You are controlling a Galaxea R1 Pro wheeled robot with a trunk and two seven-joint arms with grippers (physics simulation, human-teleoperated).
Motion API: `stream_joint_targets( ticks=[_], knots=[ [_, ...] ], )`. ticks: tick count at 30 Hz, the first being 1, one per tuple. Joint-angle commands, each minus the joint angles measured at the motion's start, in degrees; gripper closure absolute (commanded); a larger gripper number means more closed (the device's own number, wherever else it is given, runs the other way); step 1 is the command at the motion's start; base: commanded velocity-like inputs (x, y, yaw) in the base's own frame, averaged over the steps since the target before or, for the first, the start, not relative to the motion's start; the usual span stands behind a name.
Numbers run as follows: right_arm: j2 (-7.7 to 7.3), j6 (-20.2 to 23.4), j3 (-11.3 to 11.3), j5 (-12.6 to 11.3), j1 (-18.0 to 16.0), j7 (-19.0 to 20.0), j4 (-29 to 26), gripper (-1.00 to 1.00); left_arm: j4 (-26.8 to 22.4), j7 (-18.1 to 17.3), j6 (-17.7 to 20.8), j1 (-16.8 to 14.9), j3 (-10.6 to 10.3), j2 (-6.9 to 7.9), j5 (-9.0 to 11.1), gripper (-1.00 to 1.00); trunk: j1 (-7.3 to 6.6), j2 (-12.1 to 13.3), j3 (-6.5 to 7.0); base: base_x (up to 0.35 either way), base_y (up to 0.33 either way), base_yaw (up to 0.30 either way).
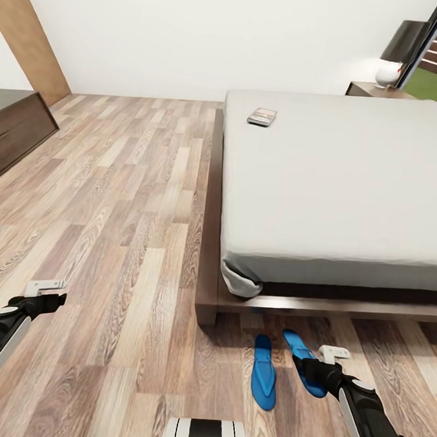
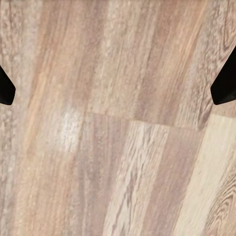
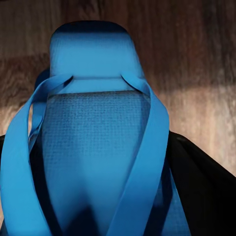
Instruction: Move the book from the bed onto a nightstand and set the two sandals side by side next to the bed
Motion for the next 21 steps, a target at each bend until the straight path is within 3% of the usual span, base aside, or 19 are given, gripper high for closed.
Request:
stream_joint_targets(
  ticks=[1, 12, 21],
  knots=[
    [0.0, 0.3, -0.2, 0.4, 0.0, 0.4, -0.1, 1.0, -0.1, 0.4, 0.3, 0.0, -0.1, 0.02, 0.6, -1.0, -0.01, 0.0, -0.04, 0.005, 0.002, 0.0],
    [-0.11, 0.3, -0.2, 0.4, 0.0, 0.3, 1.2, 1.0, -0.1, 0.3, 0.5, 0.0, 0.0, 0.02, 0.6, -1.0, -0.01, 0.0, -0.04, 0.001, 0.0, 0.0],
    [0.48, 0.1, 0.0, 0.2, -0.5, -4.0, 2.4, 1.0, 0.0, 0.3, 0.6, 0.0, 0.0, 0.02, 0.6, -1.0, -0.01, 0.0, -0.04, 0.0, 0.0, 0.0]
  ],
)
